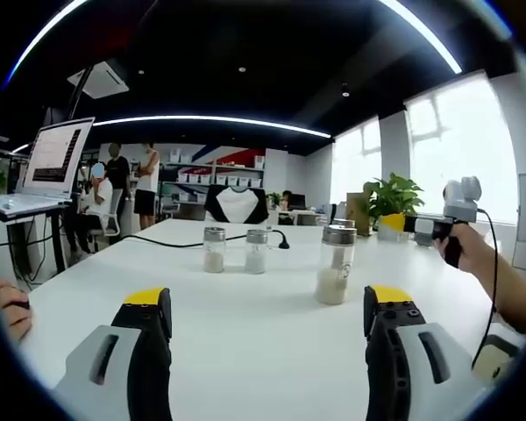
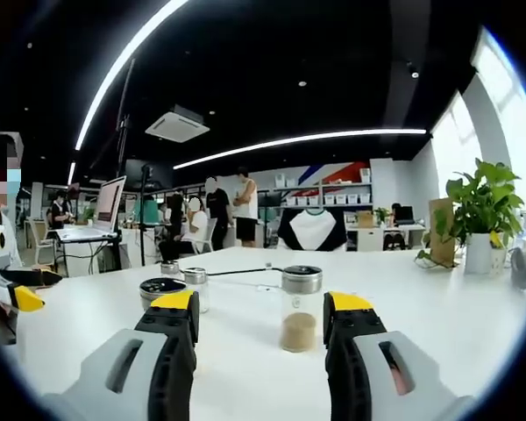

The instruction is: Rotate the seasoning bottle until the label or dispensing opening points toward the visible target arrow and the bottle remains upright within the marked orientation range

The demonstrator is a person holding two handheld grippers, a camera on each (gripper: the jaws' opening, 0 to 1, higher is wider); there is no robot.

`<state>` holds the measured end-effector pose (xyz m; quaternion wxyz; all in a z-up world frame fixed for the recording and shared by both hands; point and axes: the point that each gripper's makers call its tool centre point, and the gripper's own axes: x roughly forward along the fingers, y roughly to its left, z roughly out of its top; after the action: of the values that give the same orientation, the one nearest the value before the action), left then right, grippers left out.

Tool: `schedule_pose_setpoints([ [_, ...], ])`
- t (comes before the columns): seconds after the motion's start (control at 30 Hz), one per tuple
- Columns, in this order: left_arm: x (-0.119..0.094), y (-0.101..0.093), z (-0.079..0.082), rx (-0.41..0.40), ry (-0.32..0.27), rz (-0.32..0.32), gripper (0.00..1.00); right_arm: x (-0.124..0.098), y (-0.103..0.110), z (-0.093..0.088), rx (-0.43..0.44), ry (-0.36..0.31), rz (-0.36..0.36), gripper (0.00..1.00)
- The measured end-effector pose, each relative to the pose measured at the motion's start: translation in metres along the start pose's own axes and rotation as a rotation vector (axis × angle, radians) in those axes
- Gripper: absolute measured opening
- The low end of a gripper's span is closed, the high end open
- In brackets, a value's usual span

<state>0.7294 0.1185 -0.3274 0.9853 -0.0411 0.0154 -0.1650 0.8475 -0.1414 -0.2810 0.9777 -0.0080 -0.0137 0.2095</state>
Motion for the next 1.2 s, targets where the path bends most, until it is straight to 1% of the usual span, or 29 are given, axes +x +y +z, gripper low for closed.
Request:
schedule_pose_setpoints([
  [0.07,0.000,0.000,-0.001,0.000,0.003,0.000,0.96,0.008,-0.003,-0.003,-0.002,0.008,0.004,0.57],
  [0.1,0.000,0.000,-0.002,0.000,0.004,-0.002,0.96,0.012,-0.005,-0.005,0.018,0.019,0.008,0.57],
  [0.17,0.000,-0.002,-0.002,0.000,0.005,-0.006,0.95,0.018,-0.007,-0.006,0.014,0.020,0.009,0.57],
  [0.27,0.000,-0.001,-0.002,0.001,0.006,-0.004,0.96,0.029,-0.013,-0.009,-0.012,0.029,-0.013,0.57],
  [0.33,-0.001,0.000,-0.002,0.005,0.003,0.001,0.96,0.038,-0.020,-0.016,-0.029,0.054,-0.038,0.57],
  [0.37,-0.001,0.000,-0.002,0.004,0.002,0.000,0.96,0.042,-0.023,-0.017,-0.026,0.055,-0.042,0.57],
  [0.43,-0.001,0.000,-0.001,0.003,0.003,-0.002,0.96,0.048,-0.028,-0.025,0.026,0.074,-0.048,0.56],
  [0.5,-0.002,0.000,0.000,0.006,0.003,-0.002,0.96,0.055,-0.035,-0.032,0.018,0.092,-0.060,0.56],
  [0.57,-0.003,0.001,0.001,0.005,-0.001,0.002,0.95,0.058,-0.040,-0.035,0.015,0.087,-0.071,0.56],
  [0.77,-0.003,0.003,-0.001,0.002,0.005,0.009,0.95,0.069,-0.045,-0.037,0.009,0.078,-0.069,0.55],
  [0.87,-0.003,0.001,-0.002,0.005,0.004,0.004,0.95,0.078,-0.047,-0.036,-0.004,0.078,-0.070,0.54],
  [1.0,-0.002,0.000,-0.002,0.008,0.003,-0.001,0.95,0.086,-0.048,-0.034,0.019,0.080,-0.073,0.54],
  [1.1,-0.003,0.000,-0.001,0.010,0.000,0.001,0.95,0.092,-0.047,-0.032,0.006,0.079,-0.073,0.54],
  [1.13,-0.003,0.000,-0.001,0.008,0.000,0.001,0.95,0.095,-0.048,-0.032,0.013,0.078,-0.072,0.54],
  [1.17,-0.003,0.000,-0.001,0.008,0.000,0.001,0.95,0.095,-0.047,-0.034,0.050,0.092,-0.075,0.53],
  [1.2,-0.003,0.001,-0.001,0.009,0.000,0.003,0.95,0.096,-0.048,-0.036,0.067,0.108,-0.079,0.53],
])
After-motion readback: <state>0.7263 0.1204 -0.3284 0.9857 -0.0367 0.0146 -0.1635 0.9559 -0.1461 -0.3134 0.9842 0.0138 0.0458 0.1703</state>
